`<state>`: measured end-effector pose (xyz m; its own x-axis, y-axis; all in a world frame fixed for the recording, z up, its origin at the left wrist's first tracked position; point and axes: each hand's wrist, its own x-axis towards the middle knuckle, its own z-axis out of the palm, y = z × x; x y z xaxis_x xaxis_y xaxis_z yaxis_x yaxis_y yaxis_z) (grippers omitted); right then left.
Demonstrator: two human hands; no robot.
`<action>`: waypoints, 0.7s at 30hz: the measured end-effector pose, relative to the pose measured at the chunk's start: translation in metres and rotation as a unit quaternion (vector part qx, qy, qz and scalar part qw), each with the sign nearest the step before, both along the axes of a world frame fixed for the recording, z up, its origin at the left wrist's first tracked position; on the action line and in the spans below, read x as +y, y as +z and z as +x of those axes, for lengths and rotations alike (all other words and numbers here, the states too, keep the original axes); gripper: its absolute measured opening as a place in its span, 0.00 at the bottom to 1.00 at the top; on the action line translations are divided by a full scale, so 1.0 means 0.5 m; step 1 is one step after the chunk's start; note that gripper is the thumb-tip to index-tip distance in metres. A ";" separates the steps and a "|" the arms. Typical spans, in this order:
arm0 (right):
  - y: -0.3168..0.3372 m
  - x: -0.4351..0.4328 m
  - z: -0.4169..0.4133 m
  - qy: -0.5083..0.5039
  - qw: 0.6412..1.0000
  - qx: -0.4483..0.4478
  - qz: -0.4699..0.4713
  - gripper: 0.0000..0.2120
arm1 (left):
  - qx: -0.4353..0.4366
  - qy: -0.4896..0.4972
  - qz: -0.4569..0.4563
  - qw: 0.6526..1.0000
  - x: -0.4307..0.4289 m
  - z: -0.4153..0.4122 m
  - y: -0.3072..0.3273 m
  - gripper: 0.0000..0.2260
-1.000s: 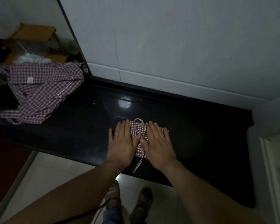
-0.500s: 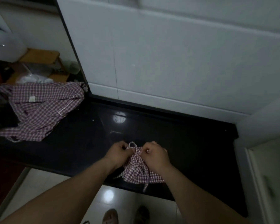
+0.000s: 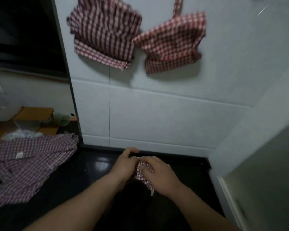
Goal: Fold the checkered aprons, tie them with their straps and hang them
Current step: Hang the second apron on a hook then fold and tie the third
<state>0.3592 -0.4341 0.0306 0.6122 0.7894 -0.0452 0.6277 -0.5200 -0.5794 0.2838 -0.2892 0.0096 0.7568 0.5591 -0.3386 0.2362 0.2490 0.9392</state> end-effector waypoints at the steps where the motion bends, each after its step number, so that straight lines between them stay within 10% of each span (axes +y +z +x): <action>1: 0.026 -0.002 0.005 0.006 1.000 0.018 -0.004 0.23 | -0.013 -0.005 -0.006 1.000 0.006 0.007 0.027 0.12; 7: 0.114 -0.028 0.034 -0.063 0.988 0.120 0.074 0.18 | -0.045 -0.149 -0.033 0.987 -0.001 0.013 0.156 0.08; 12: 0.215 -0.082 0.098 -0.056 0.960 0.244 0.121 0.17 | -0.059 -0.226 0.347 0.908 0.015 0.058 0.257 0.01; 21: 0.355 -0.119 0.199 -0.074 0.913 0.351 0.196 0.15 | -0.125 -0.217 0.358 0.900 -0.040 0.190 0.380 0.06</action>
